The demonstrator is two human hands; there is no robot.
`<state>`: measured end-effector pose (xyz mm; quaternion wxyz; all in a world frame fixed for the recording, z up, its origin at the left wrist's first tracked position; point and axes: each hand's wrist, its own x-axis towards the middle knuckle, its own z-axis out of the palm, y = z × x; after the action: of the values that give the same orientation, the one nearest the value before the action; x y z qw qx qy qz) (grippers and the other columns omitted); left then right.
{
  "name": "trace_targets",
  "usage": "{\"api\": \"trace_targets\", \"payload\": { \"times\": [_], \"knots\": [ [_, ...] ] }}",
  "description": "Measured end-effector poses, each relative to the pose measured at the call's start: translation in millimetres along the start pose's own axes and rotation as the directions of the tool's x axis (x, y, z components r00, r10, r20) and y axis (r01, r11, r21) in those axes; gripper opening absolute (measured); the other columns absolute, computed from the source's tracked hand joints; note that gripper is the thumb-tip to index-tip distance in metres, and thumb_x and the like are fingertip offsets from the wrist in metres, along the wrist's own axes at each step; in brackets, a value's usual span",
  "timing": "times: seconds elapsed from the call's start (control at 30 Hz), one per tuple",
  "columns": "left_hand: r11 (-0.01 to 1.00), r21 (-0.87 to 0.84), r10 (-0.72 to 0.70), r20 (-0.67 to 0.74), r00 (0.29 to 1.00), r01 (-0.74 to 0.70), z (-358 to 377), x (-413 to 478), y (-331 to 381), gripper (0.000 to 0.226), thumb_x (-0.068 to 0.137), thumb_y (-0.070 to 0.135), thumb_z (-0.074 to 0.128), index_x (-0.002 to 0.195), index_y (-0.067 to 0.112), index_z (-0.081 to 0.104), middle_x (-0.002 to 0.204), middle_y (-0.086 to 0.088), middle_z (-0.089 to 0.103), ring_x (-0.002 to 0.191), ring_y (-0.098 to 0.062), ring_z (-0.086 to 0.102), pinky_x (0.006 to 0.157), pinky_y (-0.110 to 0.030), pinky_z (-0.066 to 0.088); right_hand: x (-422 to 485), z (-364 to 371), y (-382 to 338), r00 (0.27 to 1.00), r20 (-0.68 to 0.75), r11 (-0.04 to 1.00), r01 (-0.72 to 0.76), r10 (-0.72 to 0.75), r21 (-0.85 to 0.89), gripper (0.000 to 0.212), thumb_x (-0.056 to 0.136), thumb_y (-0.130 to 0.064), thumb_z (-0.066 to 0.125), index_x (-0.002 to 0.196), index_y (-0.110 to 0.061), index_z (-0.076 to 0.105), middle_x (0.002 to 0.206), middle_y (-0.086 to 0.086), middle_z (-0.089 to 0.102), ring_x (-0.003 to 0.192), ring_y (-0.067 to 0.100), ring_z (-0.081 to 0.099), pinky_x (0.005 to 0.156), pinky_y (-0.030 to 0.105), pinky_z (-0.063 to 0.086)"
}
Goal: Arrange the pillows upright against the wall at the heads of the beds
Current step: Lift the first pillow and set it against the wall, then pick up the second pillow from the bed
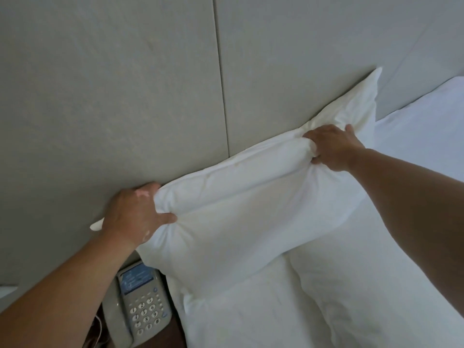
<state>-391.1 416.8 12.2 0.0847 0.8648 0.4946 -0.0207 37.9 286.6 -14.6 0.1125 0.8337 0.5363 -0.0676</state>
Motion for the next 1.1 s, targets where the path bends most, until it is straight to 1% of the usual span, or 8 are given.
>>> {"api": "trace_targets", "payload": {
  "times": [0.13, 0.33, 0.47, 0.57, 0.63, 0.77, 0.93, 1.1],
  "knots": [
    [1.000, -0.016, 0.005, 0.017, 1.000, -0.005, 0, -2, 0, 0.054, 0.059, 0.053, 0.088, 0.083, 0.015, 0.059, 0.088, -0.014, 0.074, 0.081, -0.036, 0.068, 0.062, -0.033, 0.036, 3, 0, 0, 1.000, 0.015, 1.000, -0.002, 0.003, -0.019, 0.069, 0.088, -0.036, 0.075, 0.149, -0.029, 0.043, 0.152, 0.001, 0.050, 0.146, 0.025, 0.037, 0.113, 0.063, 0.026],
    [0.999, 0.050, 0.004, 0.048, 0.999, -0.006, -14, -11, 10, 0.056, 0.062, 0.052, 0.086, 0.091, 0.014, 0.058, 0.096, -0.013, 0.073, 0.091, -0.035, 0.068, 0.065, -0.032, 0.035, -27, -12, 6, 0.999, -0.024, 0.999, 0.038, -0.039, -0.012, 0.088, 0.090, -0.031, 0.074, 0.161, -0.022, 0.024, 0.165, 0.001, 0.029, 0.156, 0.026, 0.017, 0.119, 0.054, 0.027],
    [0.999, 0.038, -0.008, 0.052, 0.999, 0.006, -27, -23, 22, 0.061, 0.064, 0.046, 0.086, 0.104, 0.010, 0.058, 0.110, -0.015, 0.069, 0.104, -0.036, 0.063, 0.081, -0.038, 0.046, -67, -20, 18, 0.999, -0.032, 0.986, -0.002, 0.008, 0.166, 0.100, 0.091, -0.029, 0.076, 0.166, -0.020, 0.010, 0.172, 0.001, 0.014, 0.159, 0.024, 0.009, 0.122, 0.048, 0.030],
    [0.999, -0.030, -0.012, 0.032, 0.999, 0.013, -32, -41, 43, 0.075, 0.074, 0.044, 0.080, 0.134, 0.010, 0.051, 0.133, -0.014, 0.059, 0.125, -0.035, 0.051, 0.100, -0.042, 0.044, -116, -21, 22, 0.996, -0.020, 0.943, -0.072, 0.083, 0.325, 0.099, 0.091, -0.030, 0.076, 0.166, -0.023, 0.011, 0.172, -0.001, 0.015, 0.157, 0.024, 0.016, 0.119, 0.048, 0.036],
    [0.997, -0.065, 0.034, 0.002, 0.999, -0.034, -31, -62, 67, 0.079, 0.080, 0.047, 0.073, 0.145, 0.014, 0.043, 0.141, -0.010, 0.053, 0.131, -0.031, 0.047, 0.103, -0.042, 0.043, -160, -11, 24, 0.991, 0.004, 0.903, -0.122, 0.132, 0.412, 0.097, 0.090, -0.033, 0.076, 0.165, -0.024, 0.014, 0.171, 0.000, 0.020, 0.154, 0.026, 0.026, 0.118, 0.046, 0.037],
    [0.965, -0.221, 0.183, 0.177, 0.967, -0.142, -3, -109, 133, 0.079, 0.086, 0.052, 0.065, 0.152, 0.019, 0.036, 0.149, -0.001, 0.047, 0.137, -0.022, 0.043, 0.109, -0.032, 0.038, -259, 42, 28, 0.965, 0.121, 0.815, -0.262, 0.233, 0.516, 0.096, 0.088, -0.043, 0.076, 0.164, -0.024, 0.020, 0.168, 0.003, 0.028, 0.150, 0.027, 0.035, 0.119, 0.042, 0.036],
    [0.904, -0.374, 0.369, 0.436, 0.820, -0.208, 67, -169, 229, 0.077, 0.081, 0.053, 0.066, 0.147, 0.020, 0.044, 0.142, -0.001, 0.056, 0.128, -0.017, 0.054, 0.105, -0.025, 0.040, -381, 124, 46, 0.841, 0.352, 0.650, -0.542, 0.412, 0.533, 0.094, 0.088, -0.049, 0.074, 0.163, -0.023, 0.024, 0.167, 0.004, 0.029, 0.150, 0.025, 0.036, 0.121, 0.036, 0.032],
    [0.889, -0.459, 0.330, 0.625, 0.708, -0.010, 142, -220, 302, 0.087, 0.077, 0.060, 0.069, 0.147, 0.017, 0.039, 0.144, -0.008, 0.056, 0.131, -0.022, 0.054, 0.104, -0.026, 0.040, -448, 178, 87, 0.678, 0.476, 0.476, -0.734, 0.560, 0.485, 0.098, 0.085, -0.060, 0.070, 0.163, -0.024, 0.024, 0.169, 0.002, 0.026, 0.152, 0.026, 0.030, 0.122, 0.043, 0.031]
  ]
}}
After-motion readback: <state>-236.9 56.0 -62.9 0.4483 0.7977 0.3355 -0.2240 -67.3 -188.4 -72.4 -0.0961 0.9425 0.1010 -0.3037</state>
